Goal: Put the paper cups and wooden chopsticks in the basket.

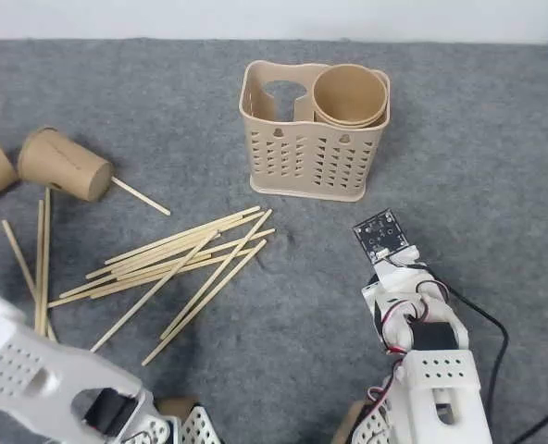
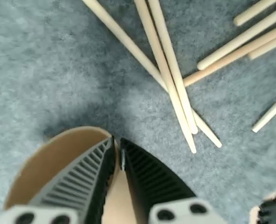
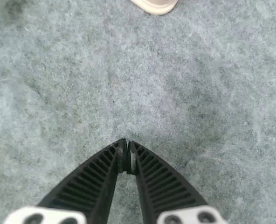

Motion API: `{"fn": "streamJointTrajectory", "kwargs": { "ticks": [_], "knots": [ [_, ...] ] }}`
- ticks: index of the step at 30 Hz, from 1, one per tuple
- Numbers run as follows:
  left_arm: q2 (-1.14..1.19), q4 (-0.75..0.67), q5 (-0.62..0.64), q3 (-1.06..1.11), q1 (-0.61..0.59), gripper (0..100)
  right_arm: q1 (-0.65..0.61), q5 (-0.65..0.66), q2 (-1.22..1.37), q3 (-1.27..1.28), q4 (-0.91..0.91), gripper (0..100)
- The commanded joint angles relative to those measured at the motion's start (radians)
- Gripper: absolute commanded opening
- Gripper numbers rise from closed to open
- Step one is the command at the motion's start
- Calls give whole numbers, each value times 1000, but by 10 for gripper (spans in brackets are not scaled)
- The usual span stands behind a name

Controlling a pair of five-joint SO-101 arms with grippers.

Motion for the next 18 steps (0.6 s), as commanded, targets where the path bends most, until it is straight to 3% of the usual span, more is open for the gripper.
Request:
{"fn": "streamJointTrajectory", "kwargs": {
  "ticks": [1,10,18],
  "knots": [
    [-25,21,74,-61,17,12,5,20,-22,-9,-19,7],
    [-126,23,388,-229,86,12,5,20,-22,-9,-21,7],
    [-236,-21,562,-237,164,12,5,20,-22,-9,-21,7]
  ]
}}
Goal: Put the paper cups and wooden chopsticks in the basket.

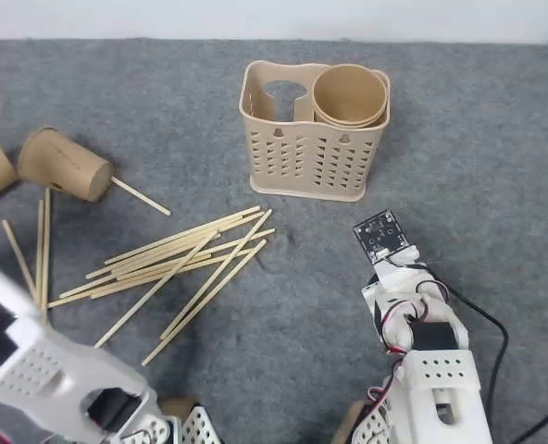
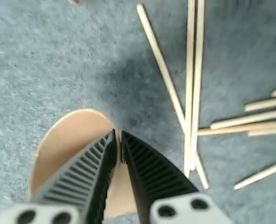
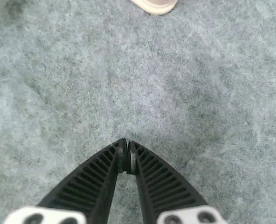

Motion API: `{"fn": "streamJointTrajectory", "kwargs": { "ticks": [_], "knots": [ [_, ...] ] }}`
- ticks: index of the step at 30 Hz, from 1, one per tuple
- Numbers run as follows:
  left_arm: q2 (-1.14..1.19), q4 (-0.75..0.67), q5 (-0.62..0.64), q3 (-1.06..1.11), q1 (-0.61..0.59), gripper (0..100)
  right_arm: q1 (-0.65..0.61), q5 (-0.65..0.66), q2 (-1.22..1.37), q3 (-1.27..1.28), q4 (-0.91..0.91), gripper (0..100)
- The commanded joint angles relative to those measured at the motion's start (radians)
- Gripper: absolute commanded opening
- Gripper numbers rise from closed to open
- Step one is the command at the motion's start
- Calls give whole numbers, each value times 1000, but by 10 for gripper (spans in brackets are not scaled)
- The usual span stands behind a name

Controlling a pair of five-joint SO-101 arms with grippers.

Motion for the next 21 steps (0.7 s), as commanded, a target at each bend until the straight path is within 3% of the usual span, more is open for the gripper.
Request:
{"fn": "streamJointTrajectory", "kwargs": {
  "ticks": [1,8,12,16,21],
  "knots": [
    [-112,-58,117,-35,40,12,5,20,-22,-9,-21,7],
    [-150,-328,417,-35,26,12,5,20,-22,-9,-21,7],
    [-150,-402,453,-10,15,12,7,20,-22,-9,-21,7],
    [-193,-586,428,182,14,12,7,20,-22,-9,-21,7],
    [-427,-937,425,634,15,12,5,20,-22,-9,-21,7]
  ]
}}
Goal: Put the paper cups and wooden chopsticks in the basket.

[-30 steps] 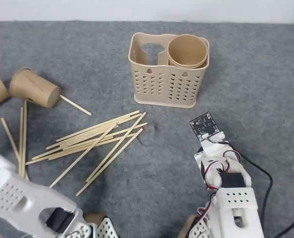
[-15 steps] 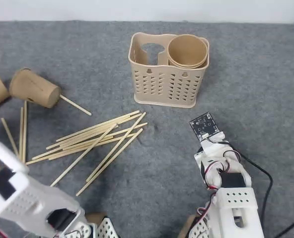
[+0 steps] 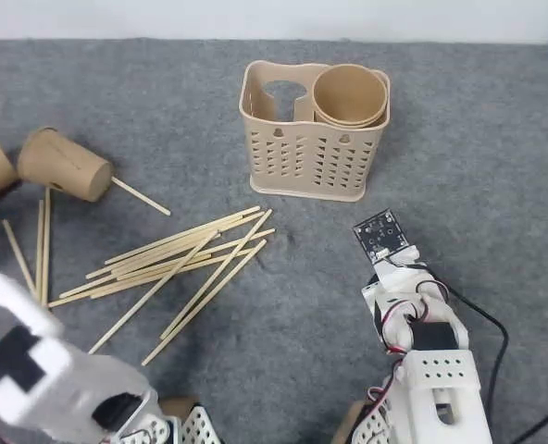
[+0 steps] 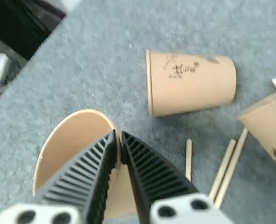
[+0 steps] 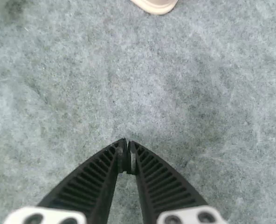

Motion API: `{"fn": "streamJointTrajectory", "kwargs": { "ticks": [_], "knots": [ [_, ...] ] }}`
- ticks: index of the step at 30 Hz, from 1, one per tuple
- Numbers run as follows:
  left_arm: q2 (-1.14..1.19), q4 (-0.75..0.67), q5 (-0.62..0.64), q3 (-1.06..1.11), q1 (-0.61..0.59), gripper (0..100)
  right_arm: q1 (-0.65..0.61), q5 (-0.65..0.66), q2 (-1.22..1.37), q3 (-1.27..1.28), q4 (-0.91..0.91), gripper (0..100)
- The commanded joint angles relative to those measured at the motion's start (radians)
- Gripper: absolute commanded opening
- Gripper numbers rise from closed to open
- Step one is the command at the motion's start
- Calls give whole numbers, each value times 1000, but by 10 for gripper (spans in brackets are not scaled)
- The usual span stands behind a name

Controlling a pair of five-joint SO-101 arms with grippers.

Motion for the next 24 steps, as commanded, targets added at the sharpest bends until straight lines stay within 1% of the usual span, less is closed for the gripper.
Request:
{"fn": "streamJointTrajectory", "kwargs": {
  "ticks": [1,4,6,8,11,15,17,22,24],
  "knots": [
    [-255,-273,-9,335,-3,12,5,20,-22,-9,-21,7],
    [-417,-414,-6,576,8,12,5,20,-22,-9,-21,7],
    [-500,-466,-6,693,25,13,7,20,-22,-9,-21,7],
    [-549,-476,-6,771,41,13,7,20,-22,-9,-21,7],
    [-572,-474,-23,829,55,13,7,20,-22,-9,-21,7],
    [-543,-474,-166,855,57,19,7,20,-22,-9,-21,7],
    [-520,-474,-222,854,54,61,7,20,-22,-9,-21,7],
    [-499,-474,-276,852,34,245,7,20,-22,-9,-21,7],
    [-499,-474,-305,854,28,270,7,20,-22,-9,-21,7]
  ]
}}
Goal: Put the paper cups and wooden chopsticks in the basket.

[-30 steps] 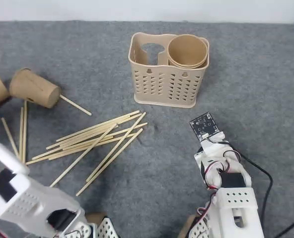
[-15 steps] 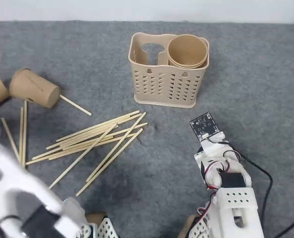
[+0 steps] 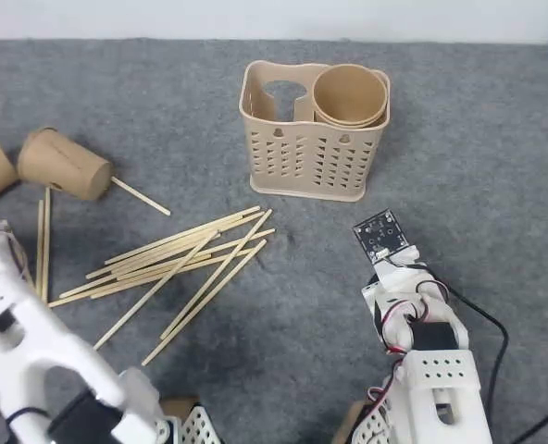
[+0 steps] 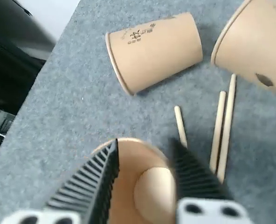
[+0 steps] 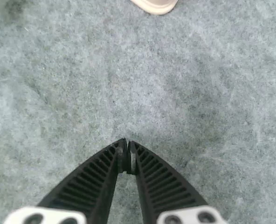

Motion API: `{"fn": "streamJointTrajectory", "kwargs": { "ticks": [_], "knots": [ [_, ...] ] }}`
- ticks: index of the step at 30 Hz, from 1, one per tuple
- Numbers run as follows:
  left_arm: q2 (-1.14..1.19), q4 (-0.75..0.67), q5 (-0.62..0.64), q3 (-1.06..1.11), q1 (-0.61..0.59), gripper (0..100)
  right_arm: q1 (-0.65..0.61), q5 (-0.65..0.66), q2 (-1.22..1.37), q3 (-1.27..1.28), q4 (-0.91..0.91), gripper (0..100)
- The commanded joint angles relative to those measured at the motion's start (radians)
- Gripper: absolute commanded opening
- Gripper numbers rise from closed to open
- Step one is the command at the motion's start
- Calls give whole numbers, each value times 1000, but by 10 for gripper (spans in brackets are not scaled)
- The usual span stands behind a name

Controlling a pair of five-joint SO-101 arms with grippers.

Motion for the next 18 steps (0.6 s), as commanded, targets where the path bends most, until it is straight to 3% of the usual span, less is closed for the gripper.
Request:
{"fn": "streamJointTrajectory", "kwargs": {
  "ticks": [1,7,15,18],
  "knots": [
    [-3,-26,-60,-5,-14,266,7,20,-22,-9,-21,7],
    [-3,-5,-75,-7,-28,239,7,20,-22,-9,-21,7],
    [-3,282,-74,-13,-21,201,7,20,-22,-9,-21,7],
    [-3,331,-72,-12,-20,173,7,20,-22,-9,-21,7]
  ]
}}
